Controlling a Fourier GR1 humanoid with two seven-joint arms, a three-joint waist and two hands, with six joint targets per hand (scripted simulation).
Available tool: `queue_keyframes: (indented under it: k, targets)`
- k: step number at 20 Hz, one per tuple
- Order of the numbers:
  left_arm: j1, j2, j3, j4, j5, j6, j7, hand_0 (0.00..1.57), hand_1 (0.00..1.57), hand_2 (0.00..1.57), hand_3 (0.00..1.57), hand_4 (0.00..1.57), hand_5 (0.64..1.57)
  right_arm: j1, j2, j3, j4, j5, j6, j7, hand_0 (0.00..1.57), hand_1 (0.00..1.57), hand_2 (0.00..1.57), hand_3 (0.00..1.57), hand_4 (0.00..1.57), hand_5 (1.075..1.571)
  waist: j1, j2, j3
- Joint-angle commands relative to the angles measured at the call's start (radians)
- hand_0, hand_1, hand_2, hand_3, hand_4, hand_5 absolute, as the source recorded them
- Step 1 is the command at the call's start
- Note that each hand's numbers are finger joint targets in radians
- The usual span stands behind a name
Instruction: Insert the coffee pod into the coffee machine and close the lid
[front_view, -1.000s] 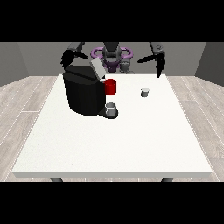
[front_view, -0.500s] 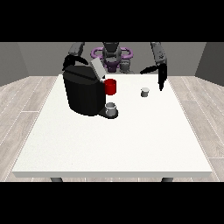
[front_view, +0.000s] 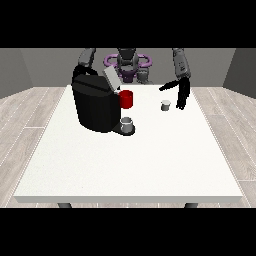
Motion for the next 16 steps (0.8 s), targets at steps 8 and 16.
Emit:
queue_keyframes:
  k: [8, 16]
  targets:
    - [-0.040, 0.001, -0.062, 0.153, -0.165, 0.082, -0.032, 0.70, 0.70, 0.78, 0.49, 0.00, 1.571, -0.062, -0.005, -0.024, 0.026, -0.010, -0.021, 0.068, 0.00, 0.00, 0.00, 0.00, 0.39, 1.571, -0.009, -0.005, -0.0001]
    - [-0.067, 0.015, -0.074, 0.254, -0.265, 0.173, -0.113, 0.65, 0.65, 0.79, 0.53, 0.00, 1.571, -0.029, 0.006, 0.012, 0.006, 0.009, -0.017, 0.079, 0.00, 0.00, 0.00, 0.00, 0.52, 1.571, -0.026, -0.012, -0.0001]
